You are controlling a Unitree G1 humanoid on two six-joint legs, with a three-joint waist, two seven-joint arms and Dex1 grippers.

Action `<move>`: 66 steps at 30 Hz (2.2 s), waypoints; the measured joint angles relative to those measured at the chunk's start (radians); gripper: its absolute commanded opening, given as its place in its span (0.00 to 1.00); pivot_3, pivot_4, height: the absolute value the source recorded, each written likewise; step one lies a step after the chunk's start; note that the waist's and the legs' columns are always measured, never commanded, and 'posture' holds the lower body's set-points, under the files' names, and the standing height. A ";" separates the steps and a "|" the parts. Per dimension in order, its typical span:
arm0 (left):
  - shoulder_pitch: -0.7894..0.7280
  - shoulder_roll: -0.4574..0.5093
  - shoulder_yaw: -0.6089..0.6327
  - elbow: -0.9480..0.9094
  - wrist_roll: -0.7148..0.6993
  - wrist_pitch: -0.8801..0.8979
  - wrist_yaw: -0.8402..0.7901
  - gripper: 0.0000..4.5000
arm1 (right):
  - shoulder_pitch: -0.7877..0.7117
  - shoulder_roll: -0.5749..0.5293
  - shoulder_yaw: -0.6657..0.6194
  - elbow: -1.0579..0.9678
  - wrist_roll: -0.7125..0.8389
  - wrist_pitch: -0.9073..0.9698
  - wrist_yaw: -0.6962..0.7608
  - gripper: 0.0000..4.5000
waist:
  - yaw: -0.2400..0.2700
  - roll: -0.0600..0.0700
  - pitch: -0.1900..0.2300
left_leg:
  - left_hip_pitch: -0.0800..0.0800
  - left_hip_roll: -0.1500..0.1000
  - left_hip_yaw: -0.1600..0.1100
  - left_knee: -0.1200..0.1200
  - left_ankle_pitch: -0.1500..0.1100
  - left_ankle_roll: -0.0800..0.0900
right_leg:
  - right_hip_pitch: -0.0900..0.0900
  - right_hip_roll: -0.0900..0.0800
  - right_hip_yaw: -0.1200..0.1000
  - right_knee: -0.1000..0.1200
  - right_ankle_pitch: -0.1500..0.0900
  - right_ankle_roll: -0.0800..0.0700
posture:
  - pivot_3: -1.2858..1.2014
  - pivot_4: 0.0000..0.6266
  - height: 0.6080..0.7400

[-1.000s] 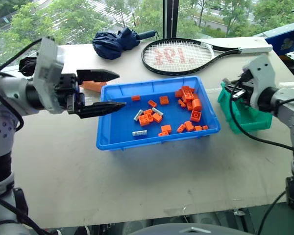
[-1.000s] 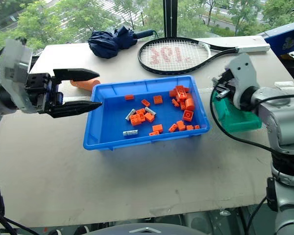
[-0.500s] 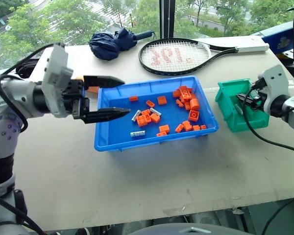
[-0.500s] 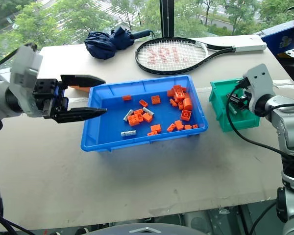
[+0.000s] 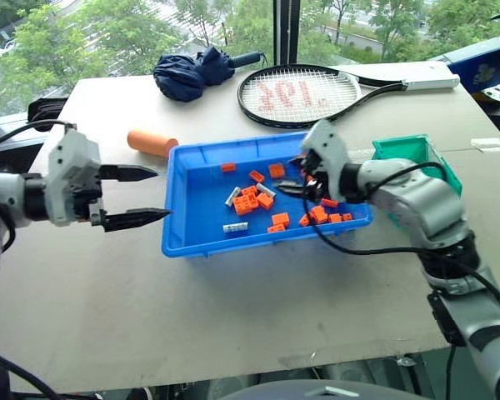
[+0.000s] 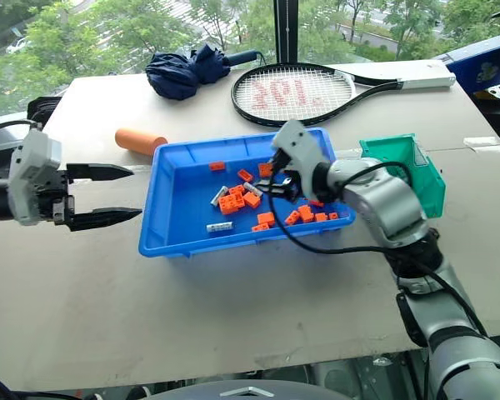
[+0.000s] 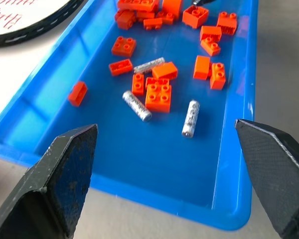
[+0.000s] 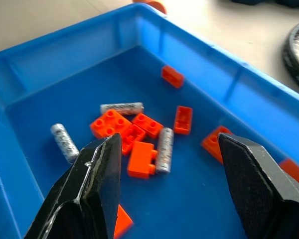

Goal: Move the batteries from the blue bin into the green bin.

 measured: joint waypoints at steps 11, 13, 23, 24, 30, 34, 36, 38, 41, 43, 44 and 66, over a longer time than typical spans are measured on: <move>0.111 -0.003 0.100 -0.050 -0.001 0.002 0.011 1.00 | -0.062 0.119 0.148 0.295 -0.161 -0.177 0.022 0.68 | 0.002 -0.001 0.000 | 0.000 -0.001 -0.001 0.000 0.001 -0.002 | 0.000 -0.002 -0.001 0.000 0.000 0.000 | 0.52 0.24 1.00; 0.118 -0.003 0.111 -0.052 -0.001 0.003 0.014 1.00 | -0.061 0.105 0.162 0.297 -0.180 -0.191 0.041 0.68 | 0.001 -0.001 -0.001 | 0.000 -0.001 -0.001 0.000 0.001 -0.002 | 0.000 -0.003 -0.001 0.000 0.000 0.000 | 0.52 0.24 1.00; 0.111 -0.010 0.109 -0.061 -0.002 0.003 0.019 1.00 | -0.033 0.106 0.177 0.281 -0.218 -0.141 0.075 0.68 | 0.000 -0.001 -0.001 | 0.000 0.000 -0.001 0.000 0.000 -0.001 | 0.000 -0.004 -0.001 0.000 0.000 0.000 | 0.52 0.24 1.00; 0.105 -0.010 0.108 -0.060 -0.002 0.001 0.018 1.00 | -0.033 0.112 0.177 0.281 -0.219 -0.138 0.074 0.68 | 0.000 -0.001 -0.001 | 0.000 0.000 -0.001 0.000 0.000 -0.001 | 0.000 -0.004 -0.001 0.000 0.000 0.000 | 0.52 0.24 1.00; 0.067 -0.016 0.103 -0.050 -0.002 -0.004 0.018 1.00 | -0.033 0.131 0.177 0.290 -0.232 -0.114 0.062 0.68 | 0.000 -0.001 -0.001 | 0.000 -0.001 -0.001 0.000 0.001 -0.001 | 0.000 -0.004 -0.002 0.000 0.000 0.000 | 0.52 0.24 1.00; 0.066 -0.016 0.098 -0.047 -0.002 -0.004 0.013 1.00 | -0.033 0.135 0.171 0.289 -0.241 -0.099 0.051 0.49 | 0.000 -0.001 -0.001 | 0.000 -0.001 -0.002 0.000 0.001 -0.001 | 0.000 -0.004 -0.002 0.000 0.000 0.000 | 0.52 0.24 1.00; 0.065 -0.016 0.097 -0.047 -0.001 -0.004 0.015 1.00 | -0.033 0.134 0.165 0.289 -0.248 -0.085 0.045 0.40 | 0.001 -0.001 -0.001 | 0.000 -0.001 -0.002 0.000 0.000 -0.001 | 0.000 -0.004 -0.002 0.000 0.000 0.000 | 0.52 0.24 1.00; 0.054 -0.016 0.094 -0.047 -0.001 -0.004 0.016 1.00 | -0.033 0.136 0.162 0.289 -0.251 -0.080 0.041 0.40 | 0.001 -0.001 -0.001 | 0.000 -0.001 -0.002 0.000 0.001 -0.001 | 0.000 -0.004 -0.002 0.000 0.000 0.000 | 0.52 0.24 1.00; 0.040 -0.016 0.086 -0.047 -0.002 -0.004 0.016 1.00 | -0.033 0.145 0.160 0.289 -0.255 -0.079 0.031 0.24 | 0.000 -0.001 -0.001 | 0.000 -0.001 -0.002 0.000 0.001 -0.001 | 0.000 -0.004 -0.001 0.001 0.000 0.000 | 0.52 0.24 1.00; 0.039 -0.016 0.084 -0.047 -0.002 -0.004 0.016 1.00 | -0.033 0.147 0.155 0.290 -0.258 -0.076 0.027 0.03 | 0.000 -0.001 -0.001 | 0.000 -0.001 -0.002 0.000 0.001 -0.001 | 0.000 -0.004 -0.001 0.001 0.000 0.000 | 0.52 0.24 1.00; 0.037 -0.016 0.079 -0.047 -0.002 -0.004 0.015 1.00 | -0.033 0.147 0.154 0.290 -0.258 -0.075 0.028 0.01 | 0.000 -0.001 -0.001 | 0.000 -0.001 -0.002 0.000 0.001 -0.001 | 0.000 -0.004 -0.002 0.001 0.000 0.000 | 0.52 0.24 1.00; 0.002 -0.020 0.045 -0.035 -0.001 -0.004 0.009 1.00 | -0.002 0.096 0.159 0.189 -0.281 -0.014 0.009 0.74 | 0.001 -0.001 -0.001 | 0.000 -0.001 -0.002 -0.001 0.000 -0.001 | 0.000 -0.004 -0.002 0.000 0.000 0.000 | 0.52 0.24 1.00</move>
